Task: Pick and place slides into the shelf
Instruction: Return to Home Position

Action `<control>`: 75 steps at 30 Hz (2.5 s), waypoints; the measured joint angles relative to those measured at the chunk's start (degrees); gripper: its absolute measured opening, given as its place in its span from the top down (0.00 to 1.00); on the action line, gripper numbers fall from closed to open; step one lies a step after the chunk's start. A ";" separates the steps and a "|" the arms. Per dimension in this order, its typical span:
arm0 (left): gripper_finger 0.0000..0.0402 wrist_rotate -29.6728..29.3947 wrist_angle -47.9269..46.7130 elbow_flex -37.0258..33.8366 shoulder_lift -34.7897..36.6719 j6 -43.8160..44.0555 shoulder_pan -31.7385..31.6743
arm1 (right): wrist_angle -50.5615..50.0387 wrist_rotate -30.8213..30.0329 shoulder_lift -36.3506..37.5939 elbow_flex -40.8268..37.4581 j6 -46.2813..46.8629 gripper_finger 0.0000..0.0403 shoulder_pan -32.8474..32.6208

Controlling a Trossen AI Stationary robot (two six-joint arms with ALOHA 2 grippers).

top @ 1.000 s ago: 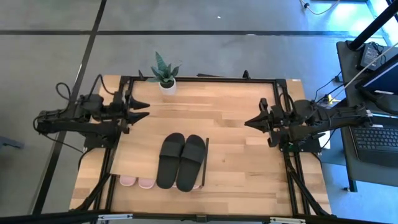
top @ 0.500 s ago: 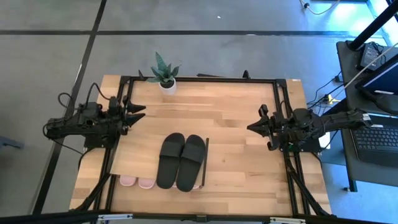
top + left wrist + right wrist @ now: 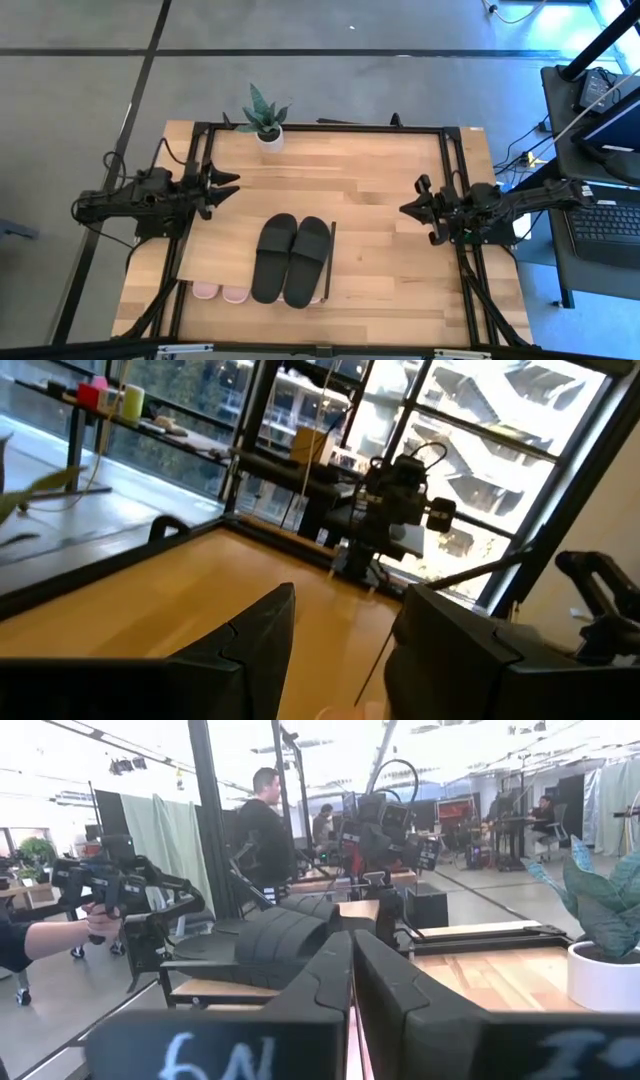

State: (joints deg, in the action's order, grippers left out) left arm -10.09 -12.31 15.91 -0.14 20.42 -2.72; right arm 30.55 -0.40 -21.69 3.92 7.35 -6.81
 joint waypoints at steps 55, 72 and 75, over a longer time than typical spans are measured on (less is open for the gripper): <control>0.54 -8.83 8.01 -12.25 0.00 -7.49 0.00 | -23.62 -8.56 21.57 -3.15 -4.98 0.95 14.21; 0.54 -8.72 8.01 -12.22 0.00 -7.46 0.00 | -23.68 -8.59 21.55 -3.15 -12.21 0.95 14.25; 0.54 -8.72 8.01 -12.22 0.00 -7.47 0.00 | -23.68 -8.60 21.55 -3.15 -12.10 0.95 14.25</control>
State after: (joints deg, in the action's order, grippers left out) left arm -18.81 -4.29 3.68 -0.14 12.95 -2.72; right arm 6.87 -9.00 -0.14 0.78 -4.74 7.44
